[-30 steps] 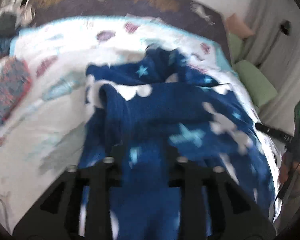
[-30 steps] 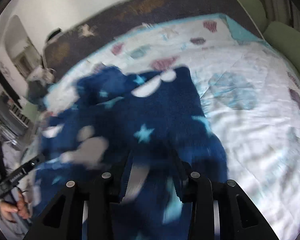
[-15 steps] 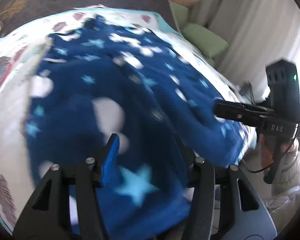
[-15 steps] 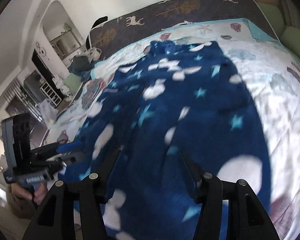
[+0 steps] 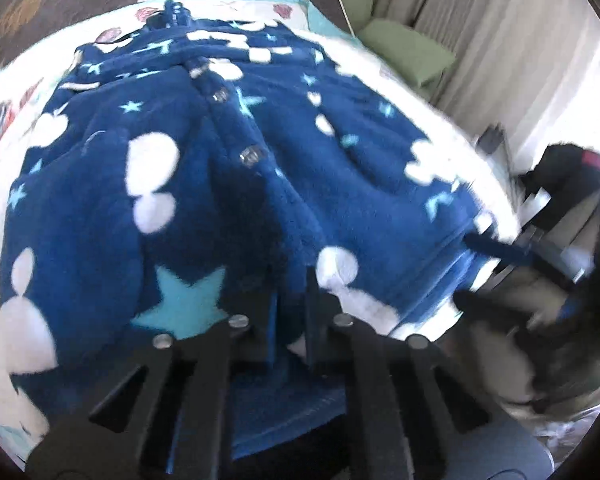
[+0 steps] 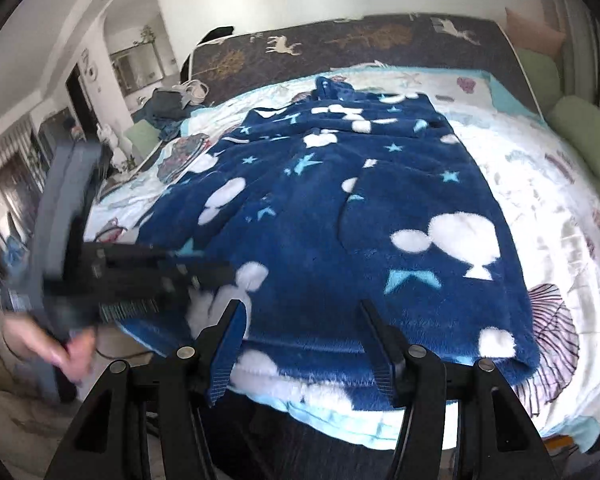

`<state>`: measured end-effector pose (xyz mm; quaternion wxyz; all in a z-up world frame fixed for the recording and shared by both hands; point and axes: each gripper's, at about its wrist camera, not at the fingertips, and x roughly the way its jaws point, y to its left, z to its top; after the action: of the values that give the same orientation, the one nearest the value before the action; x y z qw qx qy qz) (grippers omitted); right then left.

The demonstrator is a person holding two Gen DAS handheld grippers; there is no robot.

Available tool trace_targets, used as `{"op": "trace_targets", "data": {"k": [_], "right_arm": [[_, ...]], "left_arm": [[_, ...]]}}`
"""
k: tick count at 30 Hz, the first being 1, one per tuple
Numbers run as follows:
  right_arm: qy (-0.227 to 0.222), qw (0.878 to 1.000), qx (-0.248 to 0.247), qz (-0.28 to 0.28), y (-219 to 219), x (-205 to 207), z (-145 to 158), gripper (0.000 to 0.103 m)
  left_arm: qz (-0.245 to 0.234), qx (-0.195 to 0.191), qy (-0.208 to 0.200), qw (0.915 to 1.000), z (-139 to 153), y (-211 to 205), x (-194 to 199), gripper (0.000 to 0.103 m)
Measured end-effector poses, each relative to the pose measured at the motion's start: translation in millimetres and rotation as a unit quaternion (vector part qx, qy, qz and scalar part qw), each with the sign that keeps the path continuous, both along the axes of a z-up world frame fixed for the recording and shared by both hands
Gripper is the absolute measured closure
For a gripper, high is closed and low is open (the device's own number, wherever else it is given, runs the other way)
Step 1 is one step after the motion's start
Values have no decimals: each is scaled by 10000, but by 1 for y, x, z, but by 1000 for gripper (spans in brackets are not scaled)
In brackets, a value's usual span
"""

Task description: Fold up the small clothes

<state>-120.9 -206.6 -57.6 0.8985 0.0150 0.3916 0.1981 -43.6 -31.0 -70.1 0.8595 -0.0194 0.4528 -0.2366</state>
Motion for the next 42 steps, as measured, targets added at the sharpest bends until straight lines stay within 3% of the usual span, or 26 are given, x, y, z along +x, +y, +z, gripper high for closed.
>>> {"op": "trace_targets", "data": {"k": [5,9,12,16,17,19,21,24,28,33,38,39,40,42], "right_arm": [[-359,9941,-351,963,36,-13,-4,42],[-662,9843,-693,1485,68,-14,-15,42],[-538,9832,-956,1461,80,-1,-35,43],[-315,9891,-708,1250,72,12,-47,60],[-284,9905,-550,1228,68,14,-47,68],[-219,9916,-351,1226,60,15,-46,75],[-137,9911,-45,1325,52,15,-43,77],[45,9865,651,1505,44,15,-37,77],[186,9844,1072,1382,32,21,-30,77],[281,9839,728,1611,49,14,-38,76],[583,9788,1142,1598,42,17,-49,69],[593,9779,1180,1624,38,15,-48,69],[622,9772,1187,1648,35,13,-47,68],[707,9751,1258,1685,27,9,-44,68]], "left_arm": [[-188,-83,-348,9992,27,1,-14,91],[-428,-166,-375,9982,32,-8,-19,94],[-453,104,-477,9978,31,-17,-20,95],[-265,40,-303,9992,24,-5,-14,93],[-178,32,-229,9996,22,0,-12,90],[-98,83,-157,9998,18,6,-11,64],[-42,146,-212,9997,16,8,-12,43],[-225,183,-405,9988,19,7,-21,38],[-608,148,-548,9965,20,7,-36,26],[-469,142,-295,9984,12,1,-22,26],[-368,173,-85,9991,-2,-11,-2,28],[-322,207,-30,9993,-6,-12,2,46],[-285,226,33,9993,-9,-11,5,72],[-142,210,119,9996,-11,-5,9,86]]}}
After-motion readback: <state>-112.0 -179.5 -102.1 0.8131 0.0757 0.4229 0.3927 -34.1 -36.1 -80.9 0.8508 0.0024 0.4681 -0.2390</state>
